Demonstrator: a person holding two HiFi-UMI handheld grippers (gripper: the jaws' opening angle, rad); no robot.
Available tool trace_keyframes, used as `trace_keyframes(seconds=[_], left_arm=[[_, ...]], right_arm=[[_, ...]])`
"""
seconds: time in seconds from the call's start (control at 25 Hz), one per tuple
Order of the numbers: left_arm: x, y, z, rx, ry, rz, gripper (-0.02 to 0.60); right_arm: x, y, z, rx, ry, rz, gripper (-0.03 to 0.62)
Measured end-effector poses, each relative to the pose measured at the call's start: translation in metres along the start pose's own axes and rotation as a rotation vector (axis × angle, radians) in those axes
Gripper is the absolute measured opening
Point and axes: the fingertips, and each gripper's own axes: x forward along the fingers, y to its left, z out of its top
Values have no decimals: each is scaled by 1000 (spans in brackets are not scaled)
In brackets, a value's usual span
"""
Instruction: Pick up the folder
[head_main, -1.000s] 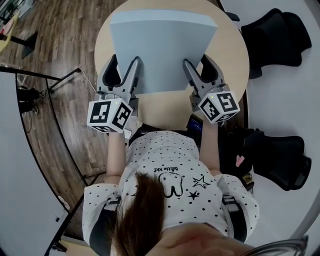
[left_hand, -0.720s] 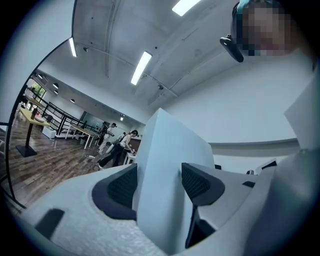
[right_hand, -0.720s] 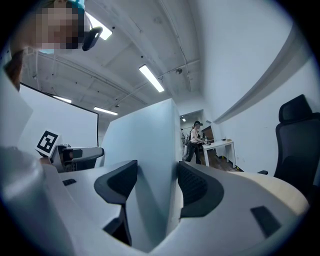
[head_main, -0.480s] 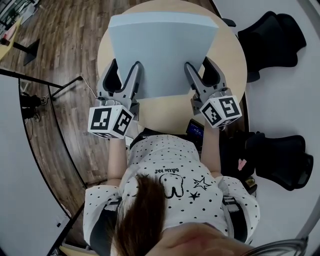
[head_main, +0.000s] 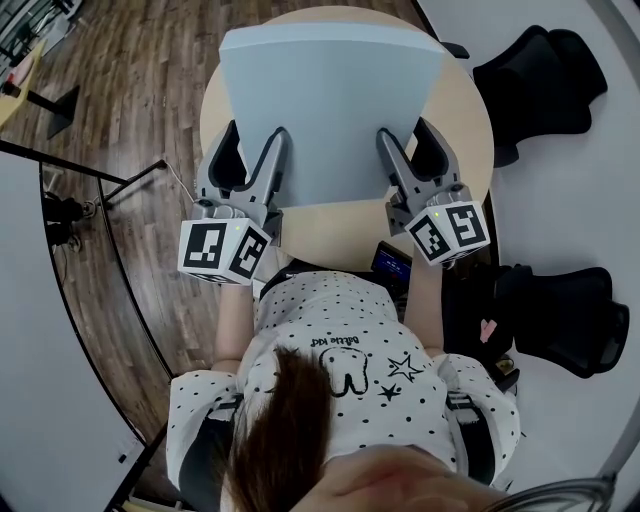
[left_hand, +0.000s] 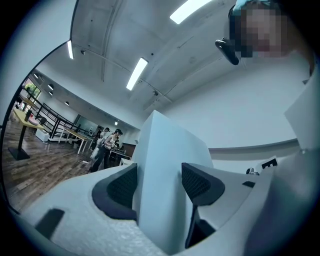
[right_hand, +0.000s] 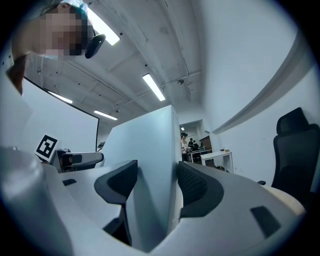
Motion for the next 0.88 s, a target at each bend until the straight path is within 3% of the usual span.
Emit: trace_keyframes(seconds=[0.88], left_arm=[[-15,6,28,26,-52,-26,281]], right_arm=[[-1,28,28,-26,-88,-9,255]])
